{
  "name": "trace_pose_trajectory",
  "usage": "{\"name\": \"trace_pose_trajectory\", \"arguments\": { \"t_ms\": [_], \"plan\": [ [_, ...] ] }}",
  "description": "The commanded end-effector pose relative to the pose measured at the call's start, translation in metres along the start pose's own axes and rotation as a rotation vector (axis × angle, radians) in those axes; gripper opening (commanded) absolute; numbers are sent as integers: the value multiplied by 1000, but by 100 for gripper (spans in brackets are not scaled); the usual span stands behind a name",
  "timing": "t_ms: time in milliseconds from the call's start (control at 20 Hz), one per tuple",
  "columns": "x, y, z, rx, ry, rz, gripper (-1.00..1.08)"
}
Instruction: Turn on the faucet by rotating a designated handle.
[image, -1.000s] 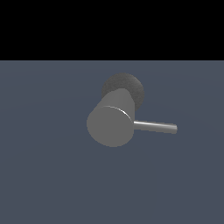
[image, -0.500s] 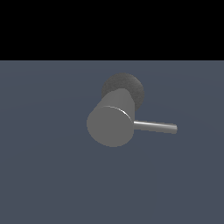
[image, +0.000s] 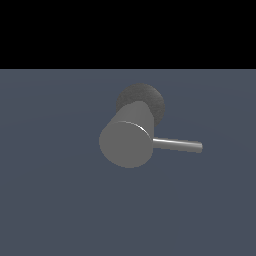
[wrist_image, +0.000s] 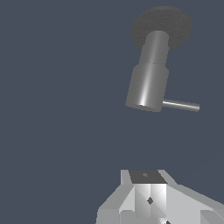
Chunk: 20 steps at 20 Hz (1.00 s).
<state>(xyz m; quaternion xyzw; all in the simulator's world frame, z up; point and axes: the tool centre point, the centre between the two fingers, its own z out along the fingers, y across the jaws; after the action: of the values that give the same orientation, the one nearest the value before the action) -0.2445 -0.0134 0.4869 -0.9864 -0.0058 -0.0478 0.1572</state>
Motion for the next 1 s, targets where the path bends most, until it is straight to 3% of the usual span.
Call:
{"name": "trace_pose_trajectory", "arguments": {
  "t_ms": [0, 500, 950],
  "plan": [
    [2, -1, -8, 96, 43, -8, -100],
    [13, 7, -49, 510, 245, -25, -100],
    [24, 37, -88, 875, 438, 2, -100]
  ]
}}
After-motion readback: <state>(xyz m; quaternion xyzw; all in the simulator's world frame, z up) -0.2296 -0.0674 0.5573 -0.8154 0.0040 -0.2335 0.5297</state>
